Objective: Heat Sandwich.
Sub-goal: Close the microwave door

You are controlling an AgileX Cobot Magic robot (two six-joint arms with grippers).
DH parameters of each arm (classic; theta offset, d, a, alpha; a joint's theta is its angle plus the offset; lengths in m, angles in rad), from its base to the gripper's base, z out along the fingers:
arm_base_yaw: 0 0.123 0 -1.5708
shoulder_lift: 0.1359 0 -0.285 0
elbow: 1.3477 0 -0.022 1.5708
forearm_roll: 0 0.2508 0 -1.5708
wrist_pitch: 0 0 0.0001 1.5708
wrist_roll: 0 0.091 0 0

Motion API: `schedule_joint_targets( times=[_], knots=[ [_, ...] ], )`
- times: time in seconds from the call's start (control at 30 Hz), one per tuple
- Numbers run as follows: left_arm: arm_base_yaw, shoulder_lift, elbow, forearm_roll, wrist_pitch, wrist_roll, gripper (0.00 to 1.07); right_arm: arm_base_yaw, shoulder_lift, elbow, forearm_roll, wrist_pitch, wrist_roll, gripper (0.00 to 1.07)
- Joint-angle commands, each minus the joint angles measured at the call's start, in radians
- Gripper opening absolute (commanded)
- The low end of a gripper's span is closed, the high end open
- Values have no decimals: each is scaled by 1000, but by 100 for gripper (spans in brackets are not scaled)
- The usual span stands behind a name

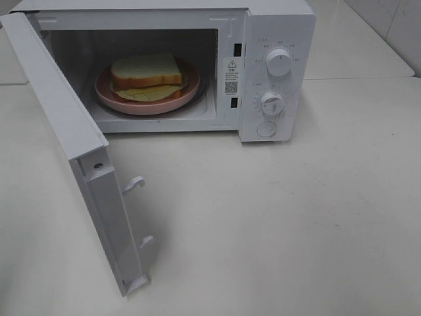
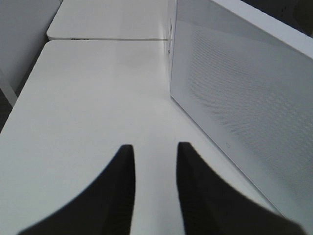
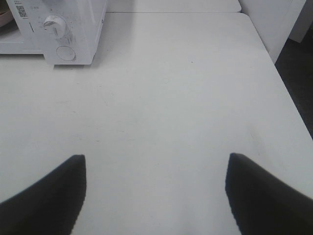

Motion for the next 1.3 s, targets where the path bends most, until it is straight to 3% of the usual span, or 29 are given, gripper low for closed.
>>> schedule_joint_targets(
  times=[0.03,0.27,0.6,0.77,1.07,1.13,1.3],
  knots=[
    [2,80,-3,16,-81,-3,0,-7,-27,2,5,-15,-13,75],
    [2,207,55,29,-288,-1,0,-7,-27,2,5,-15,-13,75],
    [2,374,287,34,-919,-1,0,-7,-27,2,5,-15,-13,75],
    [2,467,356,108,-1134,-5,0,-7,-27,2,5,-15,-13,75],
    [-4,656,361,146,-1265,-31,0,-7,-27,2,5,-15,-13,75],
    [-24,729,361,159,-1323,-69,0,-7,-27,2,5,-15,-13,75],
    [-82,822,353,228,-1379,-76,0,-7,-27,2,5,-15,-13,75]
  ],
)
